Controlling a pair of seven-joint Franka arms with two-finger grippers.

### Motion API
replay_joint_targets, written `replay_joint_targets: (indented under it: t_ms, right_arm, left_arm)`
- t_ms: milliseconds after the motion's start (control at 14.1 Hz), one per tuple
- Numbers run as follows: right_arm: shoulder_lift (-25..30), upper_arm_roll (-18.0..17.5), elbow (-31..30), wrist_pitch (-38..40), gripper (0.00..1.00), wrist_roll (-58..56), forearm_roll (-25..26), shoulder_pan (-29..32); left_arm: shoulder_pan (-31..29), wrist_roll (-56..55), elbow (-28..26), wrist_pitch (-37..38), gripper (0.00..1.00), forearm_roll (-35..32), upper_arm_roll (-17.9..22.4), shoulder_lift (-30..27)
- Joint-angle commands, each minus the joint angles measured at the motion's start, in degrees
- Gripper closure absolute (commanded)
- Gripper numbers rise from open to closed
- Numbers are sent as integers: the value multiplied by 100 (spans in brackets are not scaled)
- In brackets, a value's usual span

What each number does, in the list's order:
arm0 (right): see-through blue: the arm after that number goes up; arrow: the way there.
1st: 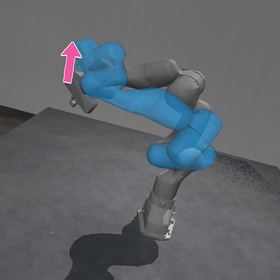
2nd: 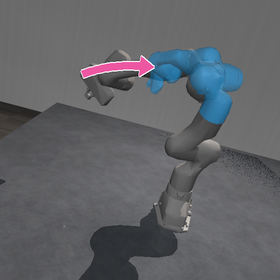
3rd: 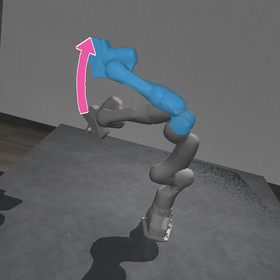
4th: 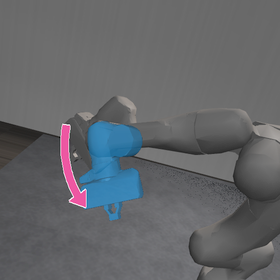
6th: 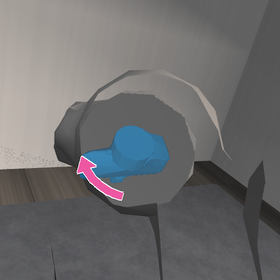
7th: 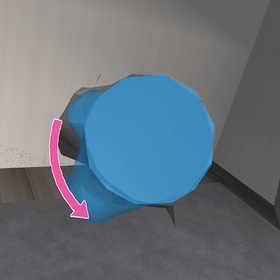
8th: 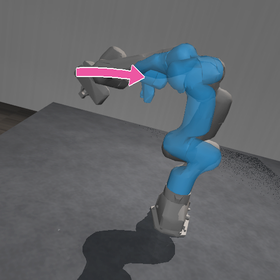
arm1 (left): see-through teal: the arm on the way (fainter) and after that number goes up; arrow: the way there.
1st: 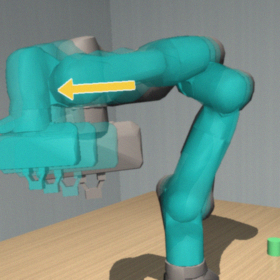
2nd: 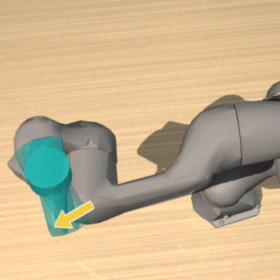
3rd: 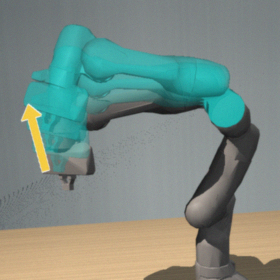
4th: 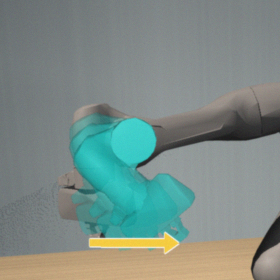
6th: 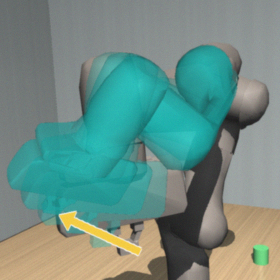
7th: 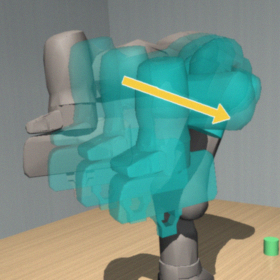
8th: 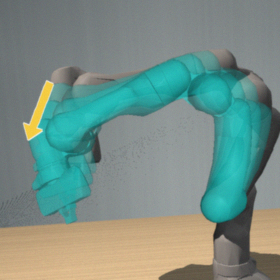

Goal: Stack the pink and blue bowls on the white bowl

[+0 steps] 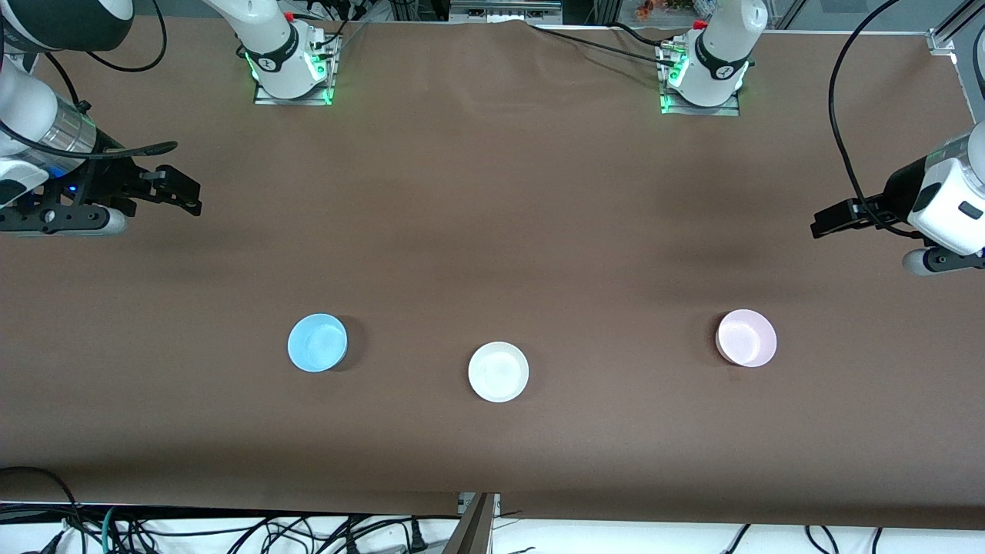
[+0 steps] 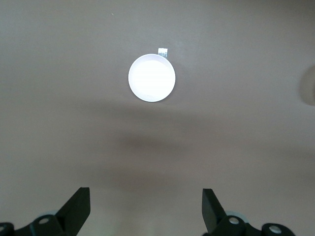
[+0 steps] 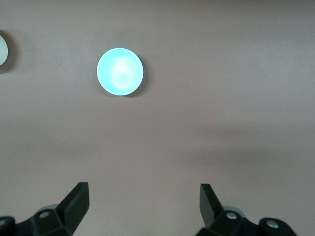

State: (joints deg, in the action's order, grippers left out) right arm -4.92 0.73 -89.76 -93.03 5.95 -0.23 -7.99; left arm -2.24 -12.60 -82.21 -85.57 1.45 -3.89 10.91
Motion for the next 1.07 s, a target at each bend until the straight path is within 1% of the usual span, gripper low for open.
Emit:
replay_joint_targets:
  t_ms: [0, 497, 639, 710, 923, 995]
  right_arm:
    - [8, -2, 73, 92, 1, 38, -56, -9]
    - [8, 6, 82, 92, 1, 38, -57, -9]
    - [8, -2, 82, 75, 1, 38, -48, -9]
    - [0, -2, 91, 66, 1, 30, -39, -9]
    - [0, -2, 91, 66, 1, 38, -12, -18]
    - [-9, -2, 91, 49, 1, 38, -4, -27]
  left_arm:
    - [22, 3, -111, 14, 0, 39, 11, -142]
    - [-75, 65, -146, -30, 0, 109, 72, -115]
    - [-259, 82, -199, -240, 0, 136, 134, 51]
    - [-286, 204, -312, -319, 0, 110, 152, 147]
    - [-347, 522, -655, -1038, 0, 119, 231, 446]
    - [-504, 565, -813, -1310, 0, 154, 222, 560]
